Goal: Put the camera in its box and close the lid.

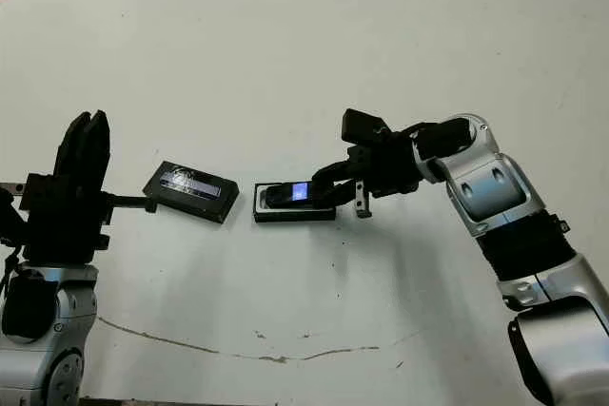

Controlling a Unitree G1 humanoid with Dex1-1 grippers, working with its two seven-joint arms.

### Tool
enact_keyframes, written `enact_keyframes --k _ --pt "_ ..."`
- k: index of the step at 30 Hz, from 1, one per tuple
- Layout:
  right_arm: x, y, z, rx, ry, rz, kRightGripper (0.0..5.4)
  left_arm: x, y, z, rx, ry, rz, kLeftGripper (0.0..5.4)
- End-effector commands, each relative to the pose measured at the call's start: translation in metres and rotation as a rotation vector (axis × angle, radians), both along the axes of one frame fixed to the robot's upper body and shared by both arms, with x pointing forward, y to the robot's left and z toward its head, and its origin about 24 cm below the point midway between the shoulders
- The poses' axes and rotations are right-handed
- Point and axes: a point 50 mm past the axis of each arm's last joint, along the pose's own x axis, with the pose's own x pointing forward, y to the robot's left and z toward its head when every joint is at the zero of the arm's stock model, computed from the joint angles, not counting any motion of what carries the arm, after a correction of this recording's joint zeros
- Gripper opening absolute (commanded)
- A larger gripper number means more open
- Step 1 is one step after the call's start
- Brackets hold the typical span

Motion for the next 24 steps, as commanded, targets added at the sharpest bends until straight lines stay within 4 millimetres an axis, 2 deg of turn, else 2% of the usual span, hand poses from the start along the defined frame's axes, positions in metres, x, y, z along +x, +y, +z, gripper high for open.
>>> enact_keyframes --k 1,24 --pt "0.001 0.003 -0.002 -0.013 0.006 -0.001 0.0 -0.001 0.002 -0.007 -0.001 0.041 0.015 0.0" --pt "-0.005 0.032 -0.011 -0.005 -0.002 0.074 0.0 -0.003 0.002 -0.009 0.023 0.03 0.016 0.0"
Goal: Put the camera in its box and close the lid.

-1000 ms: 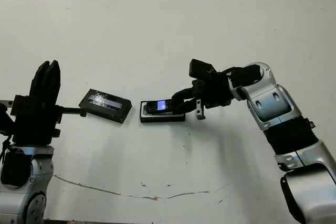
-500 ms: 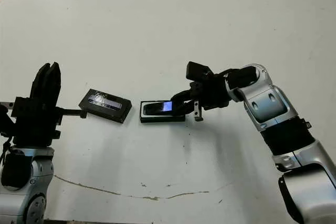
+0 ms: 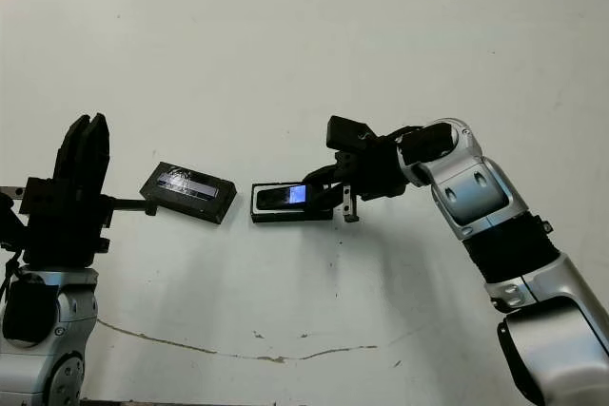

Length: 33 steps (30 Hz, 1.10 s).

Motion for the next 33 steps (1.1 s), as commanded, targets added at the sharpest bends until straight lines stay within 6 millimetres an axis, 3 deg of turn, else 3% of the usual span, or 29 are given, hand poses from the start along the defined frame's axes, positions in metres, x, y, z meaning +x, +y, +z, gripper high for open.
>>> enact_keyframes --k 1,6,27,29,33 --pt "-0.004 0.015 -0.006 0.014 0.026 0.027 0.0 -0.001 0.003 -0.007 0.016 0.036 0.013 0.0" --pt "-0.005 0.011 0.001 0.064 0.017 -0.056 0.57 -0.001 0.004 -0.007 0.005 0.04 0.009 0.0" --pt "0.002 -0.011 0.017 0.219 -0.085 -0.184 5.09 0.003 0.007 -0.006 0.015 0.04 0.004 0.0" --pt "0.001 -0.012 0.018 0.29 -0.112 -0.257 4.99 0.003 0.007 -0.006 0.016 0.039 0.004 0.0" --pt "-0.005 -0.012 0.022 0.424 -0.227 -0.425 4.14 0.003 0.007 -0.007 0.017 0.035 0.007 0.0"
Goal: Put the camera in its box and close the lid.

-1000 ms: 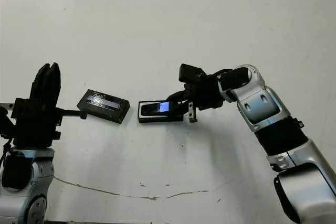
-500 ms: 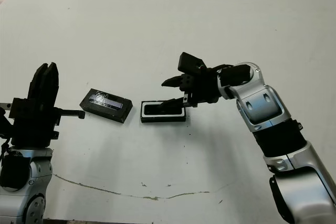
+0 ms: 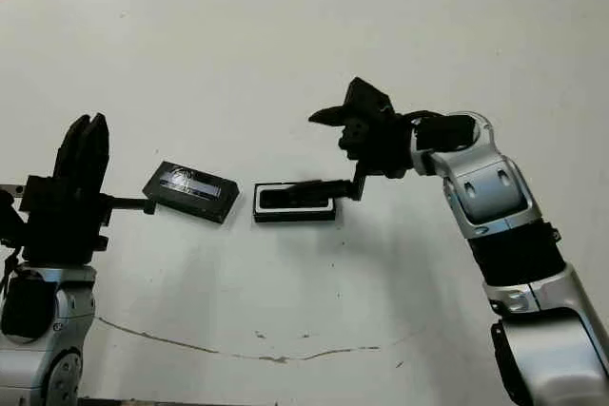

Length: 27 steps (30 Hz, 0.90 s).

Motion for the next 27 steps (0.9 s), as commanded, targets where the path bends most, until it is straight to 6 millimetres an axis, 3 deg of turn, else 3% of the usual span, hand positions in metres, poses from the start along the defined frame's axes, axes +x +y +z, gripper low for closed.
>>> enact_keyframes --k 1,9,18,27 --pt "-0.008 -0.001 -0.004 0.091 -0.047 -0.137 3.95 0.0 0.003 -0.005 0.02 0.025 0.012 0.0" --pt "-0.035 0.002 -0.006 0.05 -0.347 -0.276 2.14 -0.001 0.002 -0.008 0.015 0.022 0.008 0.0" --pt "-0.057 0.009 -0.029 -0.045 -0.398 -0.25 0.1 0.001 0.002 -0.009 0.013 0.018 -0.012 0.0" --pt "-0.059 0.006 -0.027 -0.167 -0.404 -0.194 0.01 0.0 0.001 -0.009 0.015 0.022 -0.009 0.0"
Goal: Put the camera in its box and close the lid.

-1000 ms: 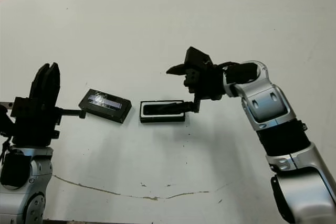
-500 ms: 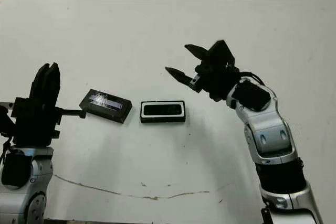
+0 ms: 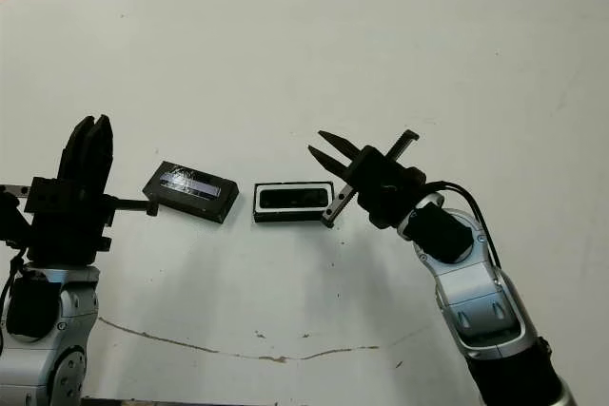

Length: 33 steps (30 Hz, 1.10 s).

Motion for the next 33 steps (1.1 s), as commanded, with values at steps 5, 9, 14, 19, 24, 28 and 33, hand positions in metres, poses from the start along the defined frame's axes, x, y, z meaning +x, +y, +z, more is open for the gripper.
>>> enact_keyframes --k 5,9,14,19,24,28,33 --pt "0.0 -0.002 -0.008 -0.124 0.061 0.026 0.01 -0.002 0.001 -0.006 0.018 0.029 0.01 0.0" --pt "0.001 -0.002 -0.013 -0.159 0.083 0.04 0.01 -0.002 0.001 -0.006 0.014 0.024 0.008 0.0" --pt "0.002 -0.002 -0.019 -0.204 0.131 0.052 0.01 -0.003 0.001 -0.007 0.012 0.027 0.013 0.0" --pt "0.001 -0.002 -0.03 -0.215 0.172 0.071 0.01 -0.003 0.001 -0.007 0.006 0.028 0.009 0.0" --pt "-0.002 -0.001 -0.038 -0.298 0.186 0.078 0.01 -0.003 0.001 -0.008 0.01 0.026 0.009 0.0" --pt "-0.004 -0.001 -0.042 -0.337 0.211 0.088 0.01 -0.002 0.002 -0.008 0.007 0.025 0.011 0.0" --pt "-0.004 -0.001 -0.044 -0.356 0.244 0.098 0.01 -0.001 0.002 -0.008 0.008 0.021 0.009 0.0"
